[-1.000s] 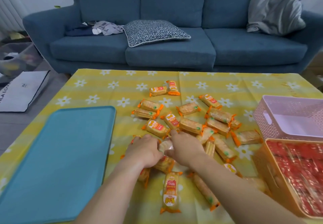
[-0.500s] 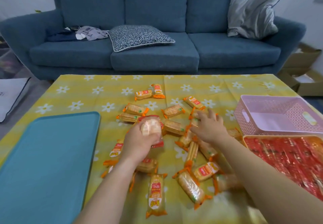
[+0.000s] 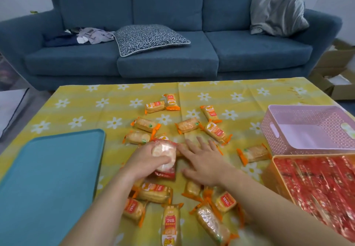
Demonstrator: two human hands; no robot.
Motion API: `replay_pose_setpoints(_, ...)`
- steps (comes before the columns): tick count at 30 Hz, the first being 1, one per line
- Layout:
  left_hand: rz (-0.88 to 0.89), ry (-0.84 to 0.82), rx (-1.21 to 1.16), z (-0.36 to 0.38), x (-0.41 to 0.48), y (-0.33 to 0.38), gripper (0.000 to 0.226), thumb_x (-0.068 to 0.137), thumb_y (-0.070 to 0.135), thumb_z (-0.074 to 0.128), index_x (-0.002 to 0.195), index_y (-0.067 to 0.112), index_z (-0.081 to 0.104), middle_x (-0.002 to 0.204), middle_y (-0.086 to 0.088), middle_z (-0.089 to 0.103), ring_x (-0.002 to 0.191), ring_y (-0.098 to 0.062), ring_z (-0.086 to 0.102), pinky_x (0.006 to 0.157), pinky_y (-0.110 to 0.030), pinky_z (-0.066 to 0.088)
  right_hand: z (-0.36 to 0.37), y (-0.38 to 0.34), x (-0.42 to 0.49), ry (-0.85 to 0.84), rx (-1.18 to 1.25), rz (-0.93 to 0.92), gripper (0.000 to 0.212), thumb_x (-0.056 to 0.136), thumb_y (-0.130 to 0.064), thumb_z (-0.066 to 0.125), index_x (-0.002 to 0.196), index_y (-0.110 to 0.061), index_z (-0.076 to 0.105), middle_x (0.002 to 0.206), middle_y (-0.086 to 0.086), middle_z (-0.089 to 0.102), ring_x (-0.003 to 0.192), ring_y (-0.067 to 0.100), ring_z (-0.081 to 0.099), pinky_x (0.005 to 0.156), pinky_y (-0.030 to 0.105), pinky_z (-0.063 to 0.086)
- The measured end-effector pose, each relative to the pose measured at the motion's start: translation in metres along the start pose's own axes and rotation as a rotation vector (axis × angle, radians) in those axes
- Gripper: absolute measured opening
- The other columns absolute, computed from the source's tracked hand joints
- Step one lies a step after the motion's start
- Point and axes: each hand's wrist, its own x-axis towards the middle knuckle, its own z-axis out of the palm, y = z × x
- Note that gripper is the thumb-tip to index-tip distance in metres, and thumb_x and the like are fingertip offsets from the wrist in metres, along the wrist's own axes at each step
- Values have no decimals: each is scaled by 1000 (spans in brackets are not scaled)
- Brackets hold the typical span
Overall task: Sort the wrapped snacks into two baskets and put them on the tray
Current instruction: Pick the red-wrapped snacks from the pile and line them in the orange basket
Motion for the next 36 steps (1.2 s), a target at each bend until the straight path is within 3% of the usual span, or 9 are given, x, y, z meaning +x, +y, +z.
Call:
replay_pose_setpoints(5,202,18,219,-2,-23,12,43,56,55,67,94,35,69,110,16,65,104,-8,60,82,-17,44,-16,3,-14,116,-13,258,69,98,-42,39,159,-16,18,166,15,16,152,39,10,121,54,11)
replay_pose_setpoints(9,305,8,-124,18,-56,48,30,71,45,81,97,53,68,87,25,74,79,4,69,69,-20,54,-63,-6,-46,265,1284,223,34,101,-14,43,118,-22,71,119,8,68,98,9,70,83,25,55)
replay_pose_setpoints(12,285,12,-346,43,-80,64,31,73,26,87,97,41,71,78,17,75,63,-3,70,47,-20,49,-77,0,-91,221,1622,166,34,101,-35,51,89,-17,77,93,11,74,76,16,74,58,29,60)
replay_pose_setpoints(18,116,-56,-795,99,-110,103,58,73,22,88,120,21,54,110,-1,71,91,-22,72,75,-38,60,-72,47,-179,494,1003,25,9,93,-24,70,101,-23,74,93,-12,77,89,9,71,79,29,55)
replay_pose_setpoints(22,32,66,-763,122,-116,124,23,91,18,67,114,18,64,100,1,73,90,-20,70,70,-28,52,-70,94,-227,899,332,304,37,93,-25,62,129,-30,63,122,-8,68,111,16,62,89,30,47)
replay_pose_setpoints(27,137,105,-503,161,-121,144,10,92,20,64,100,24,65,97,1,71,87,-15,67,76,-33,52,-32,121,-249,163,131,434,72,95,-69,35,154,-29,36,161,-3,33,149,21,29,122,49,13)
replay_pose_setpoints(31,340,83,-251,204,-120,174,20,89,15,63,102,29,63,98,13,67,90,-3,63,83,-17,47,-22,128,-257,473,90,463,58,92,-60,41,140,-29,50,145,0,52,132,27,46,109,43,35)
replay_pose_setpoints(34,345,26,-132,230,-116,194,30,88,12,58,115,23,62,111,4,67,106,-14,63,96,-28,48,-14,126,-251,353,112,534,67,84,-61,46,141,-27,44,144,2,48,129,30,47,104,45,40)
replay_pose_setpoints(36,355,28,-160,242,-114,207,25,87,8,57,102,27,64,100,12,67,97,-5,63,86,-12,45,-10,125,-247,325,132,592,68,80,-62,45,138,-25,44,138,4,49,123,32,49,98,46,43)
